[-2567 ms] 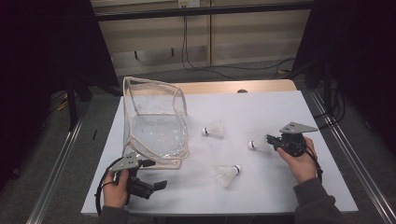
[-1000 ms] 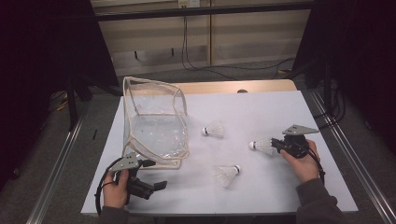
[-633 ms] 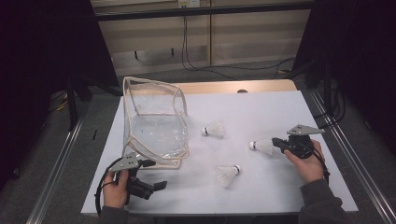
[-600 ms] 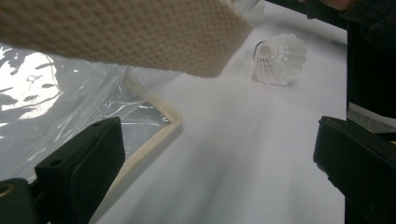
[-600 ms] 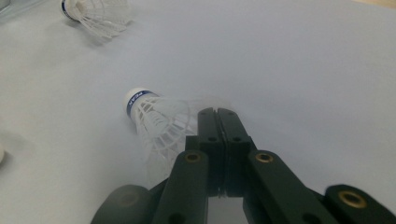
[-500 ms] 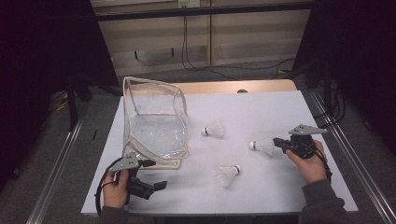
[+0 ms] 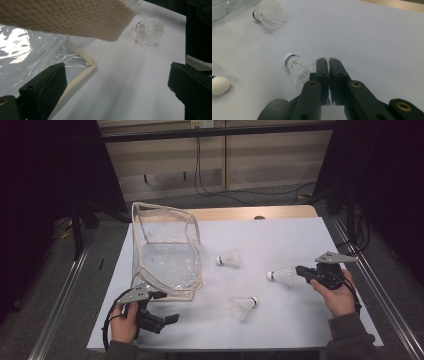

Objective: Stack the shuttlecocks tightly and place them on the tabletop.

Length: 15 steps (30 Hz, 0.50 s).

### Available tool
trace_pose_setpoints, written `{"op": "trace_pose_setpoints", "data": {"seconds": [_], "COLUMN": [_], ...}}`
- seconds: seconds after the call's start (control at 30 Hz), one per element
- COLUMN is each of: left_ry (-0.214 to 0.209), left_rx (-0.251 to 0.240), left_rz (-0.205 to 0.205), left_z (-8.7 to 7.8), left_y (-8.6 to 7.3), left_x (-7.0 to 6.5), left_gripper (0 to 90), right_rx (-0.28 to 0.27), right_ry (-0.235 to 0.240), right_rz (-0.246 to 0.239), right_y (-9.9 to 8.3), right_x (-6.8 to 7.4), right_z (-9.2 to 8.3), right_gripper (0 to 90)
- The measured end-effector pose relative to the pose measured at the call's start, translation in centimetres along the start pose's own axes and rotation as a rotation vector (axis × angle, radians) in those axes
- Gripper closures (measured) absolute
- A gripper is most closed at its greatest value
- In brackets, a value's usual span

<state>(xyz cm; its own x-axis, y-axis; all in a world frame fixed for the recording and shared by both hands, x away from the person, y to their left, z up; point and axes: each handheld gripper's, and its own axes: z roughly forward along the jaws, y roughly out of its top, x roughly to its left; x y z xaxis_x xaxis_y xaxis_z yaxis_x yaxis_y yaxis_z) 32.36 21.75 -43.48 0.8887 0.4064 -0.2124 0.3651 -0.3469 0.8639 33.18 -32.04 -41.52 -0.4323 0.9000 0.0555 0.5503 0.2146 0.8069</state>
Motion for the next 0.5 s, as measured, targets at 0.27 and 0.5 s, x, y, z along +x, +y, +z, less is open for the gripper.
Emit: {"op": "trace_pose_setpoints", "data": {"seconds": [0.27,0.5], "left_ry": [0.000,0.000], "left_rx": [-0.002,-0.001], "left_rz": [-0.004,-0.003], "left_z": [0.0,0.1], "left_y": [0.0,0.0], "left_x": [-0.1,-0.1], "left_gripper": [2.3,2.3], "right_rx": [-0.015,-0.021], "right_ry": [0.007,0.025], "right_rz": [-0.004,0.001], "right_y": [0.5,0.6], "right_x": [0.7,1.2], "right_z": [-0.5,-0.4], "right_gripper": [83.5,74.9]}}
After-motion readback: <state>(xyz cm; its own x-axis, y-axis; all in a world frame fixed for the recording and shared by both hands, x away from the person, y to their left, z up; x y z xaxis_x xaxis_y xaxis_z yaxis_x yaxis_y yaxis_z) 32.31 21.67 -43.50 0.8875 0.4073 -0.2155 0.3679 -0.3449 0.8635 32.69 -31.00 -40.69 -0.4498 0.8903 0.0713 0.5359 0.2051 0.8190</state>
